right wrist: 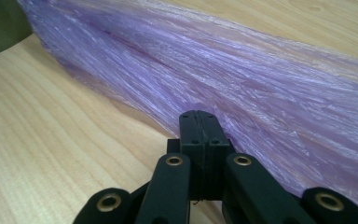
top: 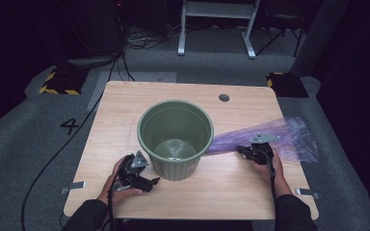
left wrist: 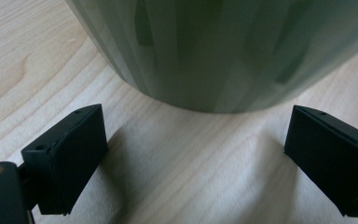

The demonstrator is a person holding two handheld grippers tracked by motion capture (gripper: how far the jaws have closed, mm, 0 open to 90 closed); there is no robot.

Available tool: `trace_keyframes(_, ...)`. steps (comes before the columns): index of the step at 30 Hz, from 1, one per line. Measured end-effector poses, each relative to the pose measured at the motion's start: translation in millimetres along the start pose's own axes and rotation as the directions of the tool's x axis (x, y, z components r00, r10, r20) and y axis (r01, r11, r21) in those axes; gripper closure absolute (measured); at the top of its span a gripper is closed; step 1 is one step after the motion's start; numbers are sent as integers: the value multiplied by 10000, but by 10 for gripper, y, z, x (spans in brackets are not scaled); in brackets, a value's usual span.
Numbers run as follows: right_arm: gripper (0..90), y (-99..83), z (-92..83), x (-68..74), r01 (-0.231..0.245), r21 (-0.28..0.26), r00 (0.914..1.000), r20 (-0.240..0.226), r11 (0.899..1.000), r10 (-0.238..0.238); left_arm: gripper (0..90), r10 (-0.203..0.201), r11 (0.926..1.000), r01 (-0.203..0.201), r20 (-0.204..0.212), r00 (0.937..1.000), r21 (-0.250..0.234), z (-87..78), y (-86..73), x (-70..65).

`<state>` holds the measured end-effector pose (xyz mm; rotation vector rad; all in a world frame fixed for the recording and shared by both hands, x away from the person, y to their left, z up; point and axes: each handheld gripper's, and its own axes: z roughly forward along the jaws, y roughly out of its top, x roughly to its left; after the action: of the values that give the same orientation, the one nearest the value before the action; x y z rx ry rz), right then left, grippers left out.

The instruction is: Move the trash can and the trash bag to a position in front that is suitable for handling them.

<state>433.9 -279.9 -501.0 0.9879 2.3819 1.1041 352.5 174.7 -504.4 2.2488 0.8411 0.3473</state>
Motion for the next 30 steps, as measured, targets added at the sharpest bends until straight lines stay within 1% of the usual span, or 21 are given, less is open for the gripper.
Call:
trace_keyframes(3,900,-11,-19,23,128,40,9999,-116,9999,-128,29,-16,9999,17,-46,10000,111,46,48,-1)
trace_keyframes(4,900,-14,-28,30,187,74,9997,-135,9998,-186,20,-80,9999,81,-49,10000,111,64,62,0)
trace_keyframes(6,900,-25,-48,42,299,104,9993,-210,9995,-297,14,-193,9998,195,-204,9996,89,94,92,9)
trace_keyframes(7,900,-33,-58,45,304,112,9992,-261,9995,-301,14,-322,9994,325,-238,9992,116,107,106,14)
trace_keyframes(8,900,-41,-67,46,308,105,9991,-294,9995,-305,14,-399,9991,403,-287,9988,105,120,118,21)
trace_keyframes(12,900,-70,-96,49,505,64,9976,-473,9987,-502,15,-481,9988,486,-426,9979,96,174,176,85)
trace_keyframes(17,900,-83,-115,51,561,76,9972,-504,9984,-556,16,-426,9990,429,-286,9987,105,216,217,175)
trace_keyframes(20,900,-93,-135,57,652,130,9970,-414,9978,-646,19,-473,9988,476,-374,9982,71,209,210,217)
trace_keyframes(22,900,-105,-152,60,664,152,9973,-310,9977,-659,26,-432,9990,435,-368,9984,56,199,201,215)
trace_keyframes(23,900,-111,-160,60,681,143,9973,-281,9976,-677,30,-331,9994,333,-347,9988,66,187,194,217)
trace_keyframes(28,900,-108,-237,81,743,-96,9970,-220,9972,-745,31,-185,9998,185,-93,9998,64,128,128,212)
trace_keyframes(30,900,-116,-247,87,826,-37,9965,-128,9966,-826,31,-111,9999,110,13,9999,64,98,96,219)
